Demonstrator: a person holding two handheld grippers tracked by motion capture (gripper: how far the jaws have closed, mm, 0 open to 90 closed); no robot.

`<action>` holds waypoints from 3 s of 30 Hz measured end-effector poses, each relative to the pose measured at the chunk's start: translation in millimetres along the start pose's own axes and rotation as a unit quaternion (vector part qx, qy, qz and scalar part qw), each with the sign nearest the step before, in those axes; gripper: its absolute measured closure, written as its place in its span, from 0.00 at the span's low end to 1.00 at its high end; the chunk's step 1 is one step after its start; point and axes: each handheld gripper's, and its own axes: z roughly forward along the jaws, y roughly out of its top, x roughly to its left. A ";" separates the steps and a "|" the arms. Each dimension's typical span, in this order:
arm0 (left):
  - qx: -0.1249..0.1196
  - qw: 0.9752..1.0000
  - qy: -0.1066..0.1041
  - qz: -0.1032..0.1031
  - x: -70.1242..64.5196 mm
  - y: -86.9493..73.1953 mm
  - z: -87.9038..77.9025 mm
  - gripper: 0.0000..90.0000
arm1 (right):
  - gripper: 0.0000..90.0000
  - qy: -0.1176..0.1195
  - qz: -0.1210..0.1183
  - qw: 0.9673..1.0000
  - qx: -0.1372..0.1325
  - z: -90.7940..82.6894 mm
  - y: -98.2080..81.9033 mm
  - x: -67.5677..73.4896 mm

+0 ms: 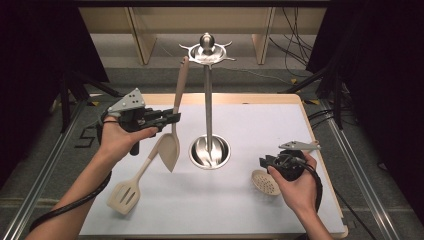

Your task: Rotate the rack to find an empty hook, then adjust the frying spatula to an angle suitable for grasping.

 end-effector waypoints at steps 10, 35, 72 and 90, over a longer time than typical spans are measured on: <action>0.003 1.000 0.005 -0.003 0.1 -1.4 6.6 0.86 | 0.78 0.000 0.000 1.000 0.002 0.6 -0.2 0.1; -0.087 0.995 0.047 0.002 -20.5 24.8 -18.0 0.98 | 0.77 0.005 0.019 1.000 0.012 1.5 -3.6 2.1; -0.170 0.984 0.047 -0.001 -36.1 84.7 -7.2 0.99 | 0.78 0.004 0.004 1.000 0.001 0.2 -3.7 3.1; -0.174 0.981 0.081 -0.004 -19.2 98.3 -1.1 0.99 | 0.78 0.004 0.019 1.000 0.009 -0.6 -3.9 4.0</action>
